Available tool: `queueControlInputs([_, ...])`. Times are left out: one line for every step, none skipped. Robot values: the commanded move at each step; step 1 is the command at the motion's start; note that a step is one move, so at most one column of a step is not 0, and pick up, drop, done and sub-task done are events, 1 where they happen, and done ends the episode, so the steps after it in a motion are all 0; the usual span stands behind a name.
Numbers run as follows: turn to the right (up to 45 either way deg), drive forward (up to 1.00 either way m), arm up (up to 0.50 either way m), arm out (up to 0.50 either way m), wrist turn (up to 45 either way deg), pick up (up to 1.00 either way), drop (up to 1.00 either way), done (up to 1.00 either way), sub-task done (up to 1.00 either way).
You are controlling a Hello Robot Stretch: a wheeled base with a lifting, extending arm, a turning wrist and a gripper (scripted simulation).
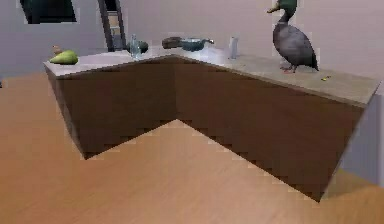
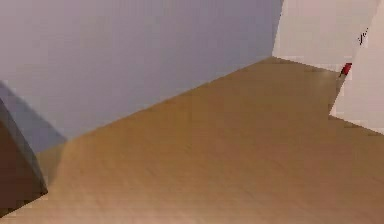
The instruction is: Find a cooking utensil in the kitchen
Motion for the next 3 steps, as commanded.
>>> queueControlInputs([0.0, 1.00, 0.00, 0.00, 0.0, 0.00, 0.00, 0.00, 0.00])
queueControlInputs([0.0, 0.25, 0.00, 0.00, 0.0, 0.00, 0.00, 0.00, 0.00])
queueControlInputs([0.0, 0.00, 0.00, 0.00, 0.0, 0.00, 0.00, 1.00, 0.00])
